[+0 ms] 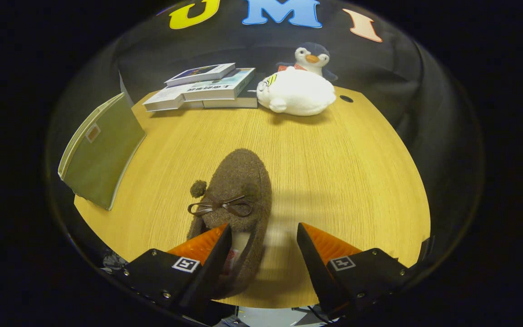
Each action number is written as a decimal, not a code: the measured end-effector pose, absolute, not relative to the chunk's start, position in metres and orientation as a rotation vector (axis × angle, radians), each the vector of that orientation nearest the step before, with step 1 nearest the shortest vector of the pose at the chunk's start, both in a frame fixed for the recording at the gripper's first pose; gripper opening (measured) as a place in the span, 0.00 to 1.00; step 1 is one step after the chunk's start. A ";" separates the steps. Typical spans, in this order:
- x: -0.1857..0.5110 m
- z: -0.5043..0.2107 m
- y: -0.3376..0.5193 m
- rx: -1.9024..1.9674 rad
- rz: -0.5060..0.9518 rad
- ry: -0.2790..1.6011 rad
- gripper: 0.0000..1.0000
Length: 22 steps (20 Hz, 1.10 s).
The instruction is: Open the storage box then place both shoes into the box .Put the left shoe in first, then the right shoe, with the right side of both shoes facing outward in a uniform manner.
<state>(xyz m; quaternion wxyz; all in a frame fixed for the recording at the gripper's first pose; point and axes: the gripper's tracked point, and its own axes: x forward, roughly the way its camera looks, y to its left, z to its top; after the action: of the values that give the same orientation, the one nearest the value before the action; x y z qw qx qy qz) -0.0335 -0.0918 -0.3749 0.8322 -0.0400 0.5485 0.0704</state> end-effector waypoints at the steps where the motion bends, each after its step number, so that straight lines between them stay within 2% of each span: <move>1: -0.034 -0.378 -0.091 -0.081 0.151 1.171 0.88; 2: -0.036 -0.384 -0.094 -0.092 0.143 1.187 0.86; 3: -0.040 -0.388 -0.095 -0.095 0.143 1.205 0.78; 6: -0.040 -0.389 -0.080 -0.001 0.149 1.216 0.70; 7: -0.042 -0.390 -0.076 0.028 0.143 1.227 0.42; 8: -0.042 -0.392 -0.076 0.036 0.131 1.235 0.33; 9: -0.042 -0.391 -0.076 0.026 0.133 1.242 0.28; 10: -0.044 -0.391 -0.075 0.018 0.136 1.254 0.28; 11: -0.042 -0.394 -0.086 -0.005 0.074 1.224 0.28; 12: -0.038 -0.389 -0.088 0.014 0.057 1.236 0.01; 22: -0.041 -0.358 -0.060 0.224 -0.021 1.203 0.00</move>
<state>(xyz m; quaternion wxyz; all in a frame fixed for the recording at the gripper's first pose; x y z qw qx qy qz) -0.0409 -0.0598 -0.3582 0.8185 0.1051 0.5648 -0.0098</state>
